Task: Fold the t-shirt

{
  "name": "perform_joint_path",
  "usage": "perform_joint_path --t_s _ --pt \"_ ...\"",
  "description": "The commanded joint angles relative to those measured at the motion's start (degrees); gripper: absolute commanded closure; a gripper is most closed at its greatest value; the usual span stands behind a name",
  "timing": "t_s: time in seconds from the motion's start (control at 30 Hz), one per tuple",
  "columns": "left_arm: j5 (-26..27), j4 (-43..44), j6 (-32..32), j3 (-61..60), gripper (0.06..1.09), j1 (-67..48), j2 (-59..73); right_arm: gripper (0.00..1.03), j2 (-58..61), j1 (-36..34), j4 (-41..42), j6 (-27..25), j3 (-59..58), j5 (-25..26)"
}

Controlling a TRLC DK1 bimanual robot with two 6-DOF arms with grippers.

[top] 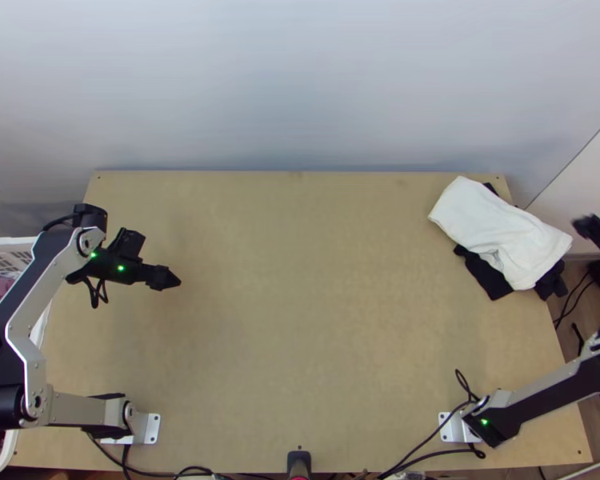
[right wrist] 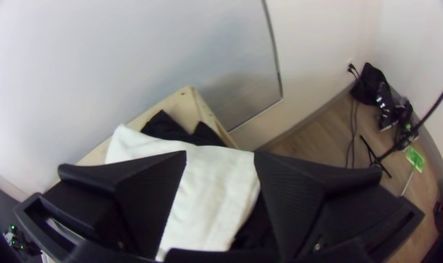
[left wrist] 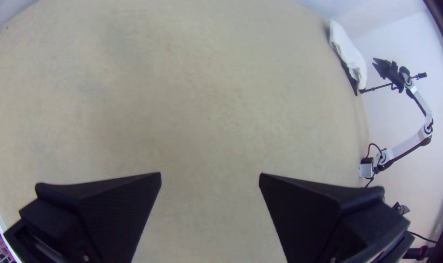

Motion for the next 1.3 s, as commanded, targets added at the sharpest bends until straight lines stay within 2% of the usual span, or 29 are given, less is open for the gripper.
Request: perform_joint_path --t_s 0.0,0.07,0.1,0.27,0.47,0.57,0.7,1.03,1.07,1.13,1.23,1.27 --pt "-0.1 0.9 -2.7 -1.6 0.10 -1.2 -3.8 0.80 -0.2 11.9 0.5 -1.7 -0.1 0.9" --pt "-0.2 0.9 -3.6 -1.9 0.10 -1.2 -5.8 0.97 2.8 15.3 0.6 -1.0 1.5 0.9" --pt "-0.3 0.9 -4.2 -2.2 0.10 -1.2 -7.0 1.00 3.8 16.8 0.7 -1.0 2.2 0.9" --pt "-0.3 2.4 -7.0 -5.2 0.10 -1.4 -12.8 1.00 8.8 23.1 3.8 -0.5 2.7 2.5" --pt "-1.9 3.3 -8.0 -9.6 0.10 -1.3 -17.9 1.00 12.6 27.1 5.7 -0.1 2.3 3.2" --pt "-3.2 3.4 -8.0 -12.0 0.10 -1.3 -20.2 1.00 12.4 28.9 9.8 -0.4 -1.2 5.2" --pt "-3.8 3.1 -8.6 -12.7 0.10 -1.3 -22.2 1.00 14.7 28.4 18.6 -2.1 -3.7 9.4" --pt "-4.6 2.7 -9.3 -12.2 0.10 -1.7 -22.9 1.00 17.6 23.9 18.7 -3.2 -0.9 9.7" --pt "-4.6 2.7 -9.4 -12.2 0.10 -1.9 -22.9 0.98 17.3 23.4 18.6 -2.9 -0.8 9.7" --pt "-4.6 2.7 -9.6 -12.3 0.10 -1.9 -22.9 0.84 16.0 22.8 16.2 -2.5 -0.5 9.1" --pt "-4.7 2.7 -9.4 -12.8 0.10 -1.9 -23.0 0.55 13.7 22.5 10.9 -2.5 0.3 7.5" --pt "-4.8 2.7 -9.4 -12.9 0.10 -1.8 -23.2 0.50 12.8 22.6 9.4 -2.5 0.4 7.5"
